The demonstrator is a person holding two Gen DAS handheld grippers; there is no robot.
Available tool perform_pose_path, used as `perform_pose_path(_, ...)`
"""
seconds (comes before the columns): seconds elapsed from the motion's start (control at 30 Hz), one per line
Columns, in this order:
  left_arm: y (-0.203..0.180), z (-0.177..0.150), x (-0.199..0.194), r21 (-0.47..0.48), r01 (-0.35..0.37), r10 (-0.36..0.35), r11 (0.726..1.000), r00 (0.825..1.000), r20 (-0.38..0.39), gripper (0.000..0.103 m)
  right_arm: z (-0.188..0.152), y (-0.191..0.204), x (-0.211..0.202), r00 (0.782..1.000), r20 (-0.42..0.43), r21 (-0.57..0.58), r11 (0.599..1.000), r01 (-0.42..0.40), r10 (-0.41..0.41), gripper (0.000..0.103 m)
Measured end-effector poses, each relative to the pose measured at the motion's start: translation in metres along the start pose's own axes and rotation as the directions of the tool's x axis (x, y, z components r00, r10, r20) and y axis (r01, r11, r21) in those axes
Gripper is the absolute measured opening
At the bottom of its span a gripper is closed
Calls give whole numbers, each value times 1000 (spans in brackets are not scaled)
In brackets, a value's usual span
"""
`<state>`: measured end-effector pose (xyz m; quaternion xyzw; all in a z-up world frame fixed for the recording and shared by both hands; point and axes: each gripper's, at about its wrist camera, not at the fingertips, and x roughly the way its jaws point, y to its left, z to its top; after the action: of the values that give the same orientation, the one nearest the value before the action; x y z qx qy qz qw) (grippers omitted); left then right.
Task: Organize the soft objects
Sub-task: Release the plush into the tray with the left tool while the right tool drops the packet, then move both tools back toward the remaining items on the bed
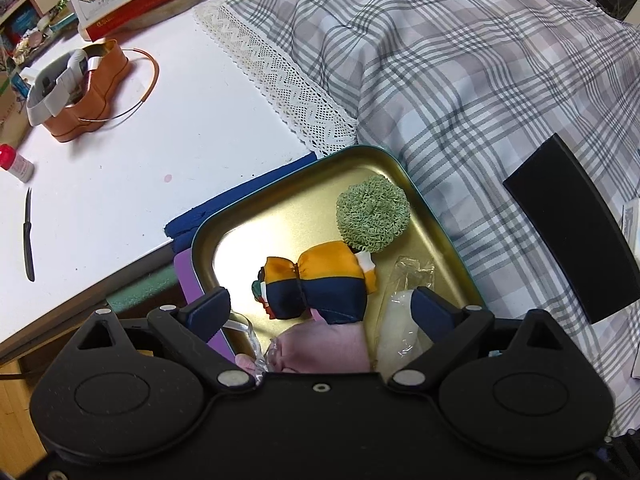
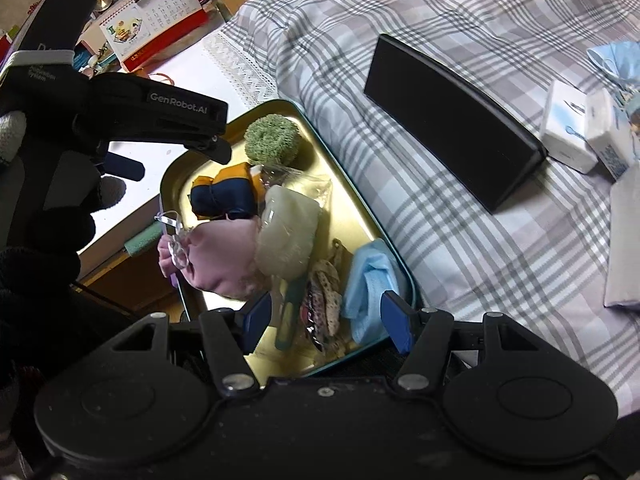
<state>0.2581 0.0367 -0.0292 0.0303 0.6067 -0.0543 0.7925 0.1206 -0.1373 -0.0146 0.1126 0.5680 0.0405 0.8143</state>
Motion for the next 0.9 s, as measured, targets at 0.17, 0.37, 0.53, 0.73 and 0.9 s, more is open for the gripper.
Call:
perform_pose_path(0.17, -5, -11, 2, 3, 12, -12, 1000, 1000, -5, 93, -10, -11, -7, 1000, 3, 15, 1000, 20, -20, 60)
perform_pose_path(0.37, -11, -25, 2, 6, 17, -17, 1000, 1000, -3, 93, -21, -22, -12, 999, 5, 44, 998, 41, -42, 60)
perform_pose_path(0.53, -16, -37, 2, 11, 16, -16, 1000, 1000, 3, 93, -32, -29, -14, 998, -5, 62, 996, 57, -57, 60)
perform_pose_path(0.73, -28, -51, 0, 38, 23, -23, 999, 1000, 12, 93, -44, -35, -22, 998, 6, 75, 995, 64, -65, 60)
perform_pose_path(0.9, -41, -65, -3, 60, 27, -29, 998, 999, 33, 93, -53, -43, -33, 997, 31, 86, 994, 73, -76, 61)
